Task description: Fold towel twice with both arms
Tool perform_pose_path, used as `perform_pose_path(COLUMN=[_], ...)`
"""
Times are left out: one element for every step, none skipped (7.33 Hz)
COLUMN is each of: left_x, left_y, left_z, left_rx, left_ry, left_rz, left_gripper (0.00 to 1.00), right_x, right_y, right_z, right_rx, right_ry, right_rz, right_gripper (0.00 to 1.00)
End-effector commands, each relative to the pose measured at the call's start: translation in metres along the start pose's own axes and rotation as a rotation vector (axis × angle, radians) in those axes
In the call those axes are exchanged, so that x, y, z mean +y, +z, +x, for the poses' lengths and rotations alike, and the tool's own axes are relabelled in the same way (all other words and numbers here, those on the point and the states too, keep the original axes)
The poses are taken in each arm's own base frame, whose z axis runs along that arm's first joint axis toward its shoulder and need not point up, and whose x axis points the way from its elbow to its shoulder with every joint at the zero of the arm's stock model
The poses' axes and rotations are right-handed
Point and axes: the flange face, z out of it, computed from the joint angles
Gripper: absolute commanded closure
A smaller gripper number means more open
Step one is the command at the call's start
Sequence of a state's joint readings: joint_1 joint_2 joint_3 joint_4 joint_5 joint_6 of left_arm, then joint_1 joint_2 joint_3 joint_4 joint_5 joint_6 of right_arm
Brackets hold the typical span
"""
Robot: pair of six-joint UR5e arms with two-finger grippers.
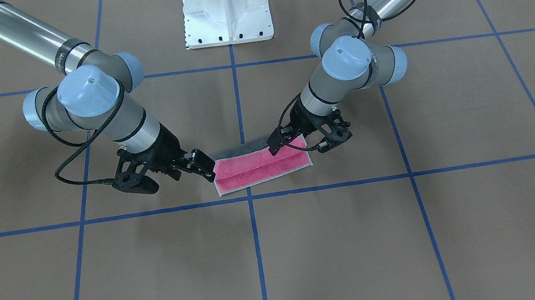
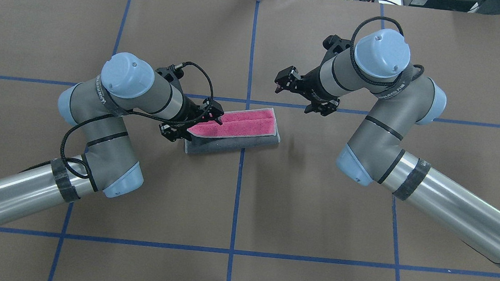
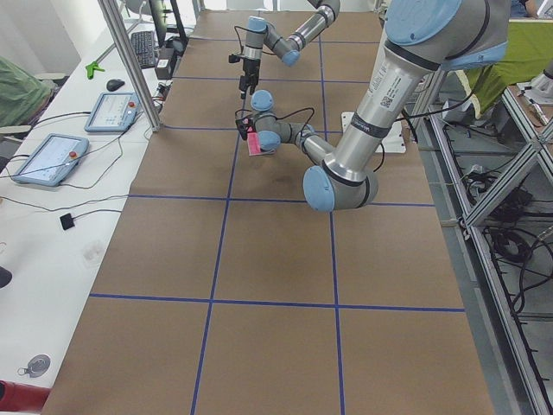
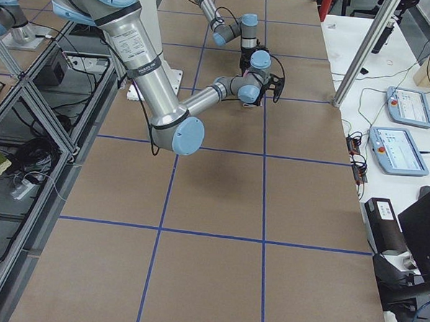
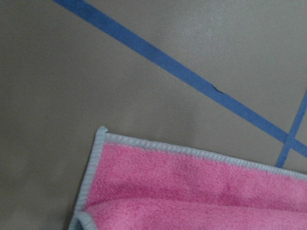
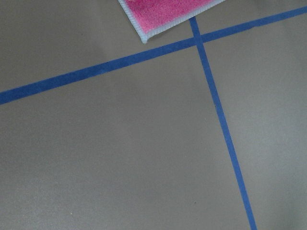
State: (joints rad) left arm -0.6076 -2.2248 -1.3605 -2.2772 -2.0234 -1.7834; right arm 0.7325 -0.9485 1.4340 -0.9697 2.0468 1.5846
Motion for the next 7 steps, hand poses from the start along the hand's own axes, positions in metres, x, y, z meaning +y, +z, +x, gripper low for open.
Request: perform_pose_path(left_x=[0.004,0.006,0.006,0.008,0.007,0.007,0.005], left_y=[0.005,0.006,0.007,0.007,0.011,0.015,0.018], left_z=[0.013,0.016,0.018,0.026,0.034,0.041,0.041], left_rx=[0.004,0.005,0.006,0.013,0.010,0.007,0.003], left_ry=[-0.011,-0.010,-0.010,-0.006,-0.008,-0.009,-0.011], left_rz=[-0.005,-0.007,-0.007,-0.009,-0.008,-0.007,-0.007], left_gripper=[0.00,0.00,0.00,0.00,0.00,0.00,0.00], right_x=[-0.005,-0.006,-0.006,-0.007,-0.008,-0.009,-0.010], right_y=[-0.004,-0.002,-0.002,-0.002,-0.003,-0.004,-0.003], right_z=[0.002,0.009,0.009,0.016,0.019,0.020,0.021], right_rx=[0.000,0.006,0.007,0.012,0.014,0.015,0.016], right_ry=[0.005,0.007,0.007,0.009,0.012,0.012,0.012], right_rz=[-0.004,-0.006,-0.004,-0.005,-0.005,-0.004,-0.004], right_gripper=[0.01,0.01,0.01,0.01,0.01,0.01,0.01])
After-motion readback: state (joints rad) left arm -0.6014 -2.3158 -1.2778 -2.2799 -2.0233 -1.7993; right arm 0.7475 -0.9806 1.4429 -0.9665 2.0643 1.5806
